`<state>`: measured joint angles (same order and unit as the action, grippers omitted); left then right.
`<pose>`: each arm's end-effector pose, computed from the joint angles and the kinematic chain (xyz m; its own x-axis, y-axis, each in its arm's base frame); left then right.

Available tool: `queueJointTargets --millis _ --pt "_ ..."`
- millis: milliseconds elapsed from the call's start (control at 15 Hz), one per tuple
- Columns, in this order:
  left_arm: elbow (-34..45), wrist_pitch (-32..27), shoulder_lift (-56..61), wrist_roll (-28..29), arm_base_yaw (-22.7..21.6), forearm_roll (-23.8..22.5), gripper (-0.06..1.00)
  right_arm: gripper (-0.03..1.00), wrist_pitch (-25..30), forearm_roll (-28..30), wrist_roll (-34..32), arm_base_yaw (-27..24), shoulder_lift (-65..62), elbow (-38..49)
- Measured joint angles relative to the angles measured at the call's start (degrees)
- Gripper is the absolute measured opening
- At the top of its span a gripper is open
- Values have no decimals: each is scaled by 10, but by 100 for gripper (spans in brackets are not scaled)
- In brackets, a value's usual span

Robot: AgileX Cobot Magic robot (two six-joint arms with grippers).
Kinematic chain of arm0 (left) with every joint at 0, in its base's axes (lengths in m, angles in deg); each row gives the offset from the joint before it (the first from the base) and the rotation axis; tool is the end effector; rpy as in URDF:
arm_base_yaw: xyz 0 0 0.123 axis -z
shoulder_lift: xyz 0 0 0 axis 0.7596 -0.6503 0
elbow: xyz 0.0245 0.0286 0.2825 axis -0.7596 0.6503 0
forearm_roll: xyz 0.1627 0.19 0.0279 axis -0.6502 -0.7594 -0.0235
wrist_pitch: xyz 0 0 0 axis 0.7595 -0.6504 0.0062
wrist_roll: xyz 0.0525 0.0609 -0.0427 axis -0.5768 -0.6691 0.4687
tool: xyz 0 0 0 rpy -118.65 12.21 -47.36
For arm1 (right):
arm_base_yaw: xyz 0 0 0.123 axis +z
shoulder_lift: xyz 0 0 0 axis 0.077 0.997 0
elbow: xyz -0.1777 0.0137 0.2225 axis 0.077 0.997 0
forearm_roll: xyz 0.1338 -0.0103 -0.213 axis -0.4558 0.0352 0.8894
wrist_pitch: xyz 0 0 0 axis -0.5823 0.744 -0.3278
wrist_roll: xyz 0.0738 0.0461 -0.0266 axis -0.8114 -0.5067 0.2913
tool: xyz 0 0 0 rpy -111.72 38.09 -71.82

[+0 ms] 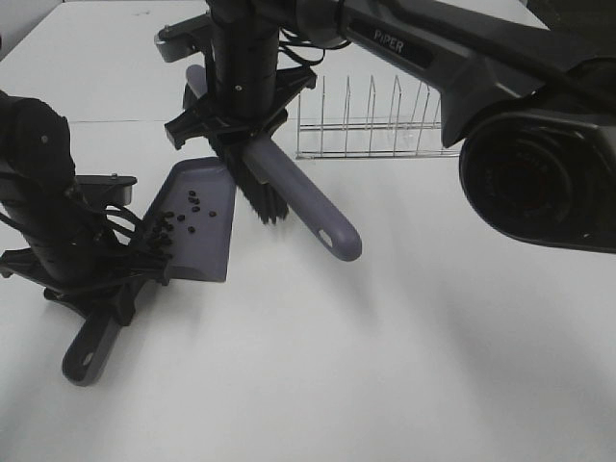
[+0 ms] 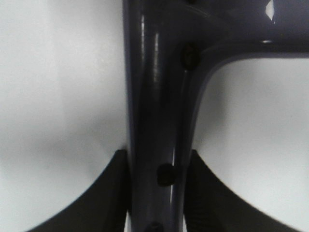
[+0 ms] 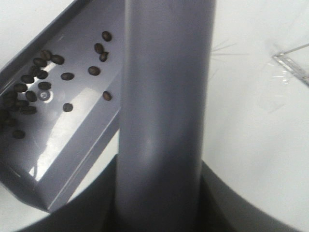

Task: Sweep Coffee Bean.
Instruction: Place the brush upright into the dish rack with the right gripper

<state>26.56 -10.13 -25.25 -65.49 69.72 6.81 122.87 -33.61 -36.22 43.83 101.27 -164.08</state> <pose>0.3086 -0.1218 0.0923 -0.9967 0.0791 0.0161 0.0776 0.9939 -0.0779 0.4241 0.3251 0.1925 -0.7486 -0.5646 -0.3475 -0.5403 0.8233 -0.1738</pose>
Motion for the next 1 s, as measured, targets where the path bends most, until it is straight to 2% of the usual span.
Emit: queueJointTargets --millis 133,267,467,667,733,1000 --pt "0 0 0 0 0 1 26 27 0 36 0 -2 -32 0" --pt "0 0 0 0 0 1 26 27 0 42 0 -9 -56 0" --pt "0 0 0 -1 0 1 26 27 0 45 0 -46 -92 2" --pt "0 -1 0 -1 0 1 26 27 0 47 0 -104 -141 47" --pt "0 -1 0 -1 0 1 26 27 1 47 0 -146 -175 95" --pt "0 -1 0 -2 0 1 26 27 1 33 0 -245 -234 190"
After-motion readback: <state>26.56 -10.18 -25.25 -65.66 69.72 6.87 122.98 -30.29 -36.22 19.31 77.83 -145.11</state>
